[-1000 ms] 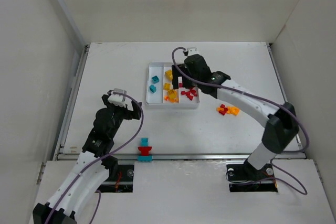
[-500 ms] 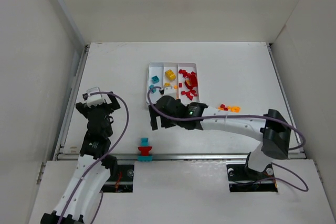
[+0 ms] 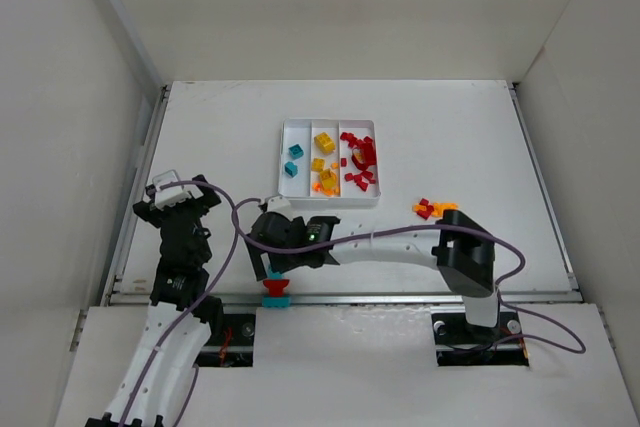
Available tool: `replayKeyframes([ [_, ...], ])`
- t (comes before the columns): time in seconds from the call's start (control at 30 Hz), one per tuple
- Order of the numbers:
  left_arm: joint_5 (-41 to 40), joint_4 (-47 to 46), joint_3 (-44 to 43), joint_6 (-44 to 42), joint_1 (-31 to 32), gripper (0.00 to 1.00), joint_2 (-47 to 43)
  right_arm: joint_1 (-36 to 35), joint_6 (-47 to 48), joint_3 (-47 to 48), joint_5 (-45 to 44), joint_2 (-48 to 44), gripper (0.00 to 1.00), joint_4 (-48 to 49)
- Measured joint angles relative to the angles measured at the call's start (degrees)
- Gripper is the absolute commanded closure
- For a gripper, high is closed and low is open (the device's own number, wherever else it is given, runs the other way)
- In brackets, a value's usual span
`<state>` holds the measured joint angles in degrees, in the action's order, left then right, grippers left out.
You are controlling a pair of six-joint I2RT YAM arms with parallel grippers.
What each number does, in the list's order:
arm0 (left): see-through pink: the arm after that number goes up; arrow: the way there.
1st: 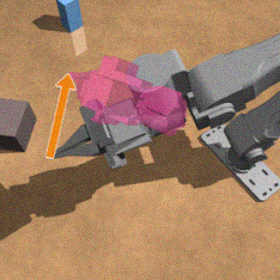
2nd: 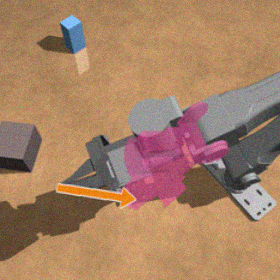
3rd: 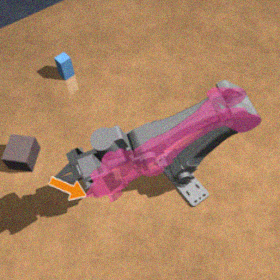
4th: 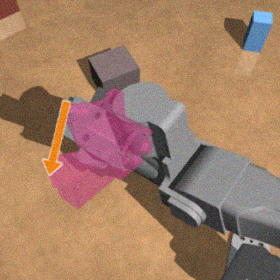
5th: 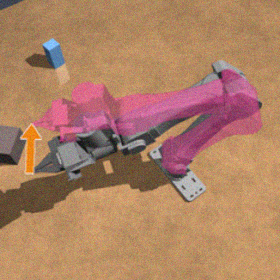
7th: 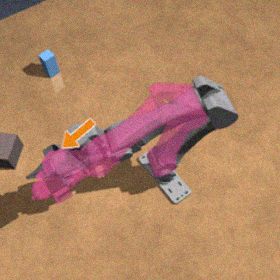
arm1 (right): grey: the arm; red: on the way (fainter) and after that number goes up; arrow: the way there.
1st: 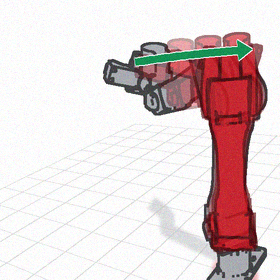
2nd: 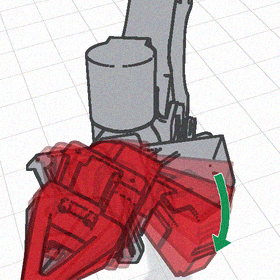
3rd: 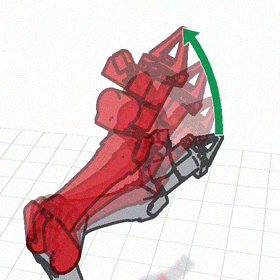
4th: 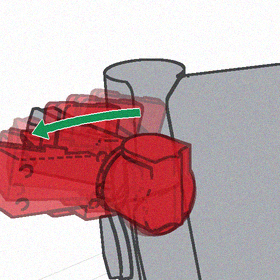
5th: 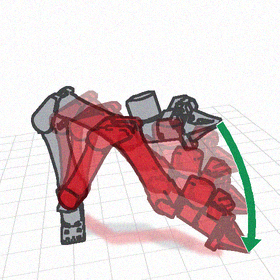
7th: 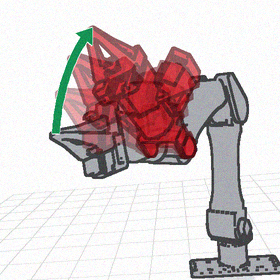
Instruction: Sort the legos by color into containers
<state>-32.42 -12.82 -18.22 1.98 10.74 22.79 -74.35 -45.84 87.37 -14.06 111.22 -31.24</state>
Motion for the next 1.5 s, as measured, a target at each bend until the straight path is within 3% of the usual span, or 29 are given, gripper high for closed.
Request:
replayKeyframes([
  [0.23, -0.02, -0.26, 0.0, -0.22, -0.02, 0.01, -0.17, 0.31, 0.87, 3.19, 2.51, 2.56, 0.13, -0.46],
  [0.63, 0.07, -0.31, 0.02, -0.9, -1.16, 0.01, -1.92, 0.39, 0.28, 4.48, 2.97, 5.6, 0.14, -1.92],
  [0.77, 0.2, -0.28, 0.04, -1.2, -1.16, 0.01, -2.84, 0.39, -0.28, 5.14, 2.43, 5.6, 0.24, -4.55],
  [1.0, 0.37, -0.33, 0.11, -1.53, -1.16, 0.01, -3.48, 0.39, -0.48, 6.03, 2.56, 5.68, 0.53, -6.32],
  [1.37, 0.48, -1.14, 0.11, -1.49, -1.25, 0.01, -3.3, 0.39, 1.27, 10.75, 3.56, 8.59, 0.54, -7.91],
  [1.4, 0.52, -1.14, 0.11, -1.49, -1.25, 0.01, -3.3, 0.44, 1.46, 10.93, 3.67, 8.74, 0.59, -8.02],
  [1.47, 0.68, -1.16, 0.11, -1.49, -1.25, 0.01, -3.32, 0.55, 2.08, 11.72, 4.22, 9.2, 0.77, -8.37],
  [1.5, 0.81, -1.16, 0.11, -1.49, -1.25, 0.01, -3.32, 0.7, 2.47, 12.26, 4.85, 9.57, 0.99, -8.5],
])
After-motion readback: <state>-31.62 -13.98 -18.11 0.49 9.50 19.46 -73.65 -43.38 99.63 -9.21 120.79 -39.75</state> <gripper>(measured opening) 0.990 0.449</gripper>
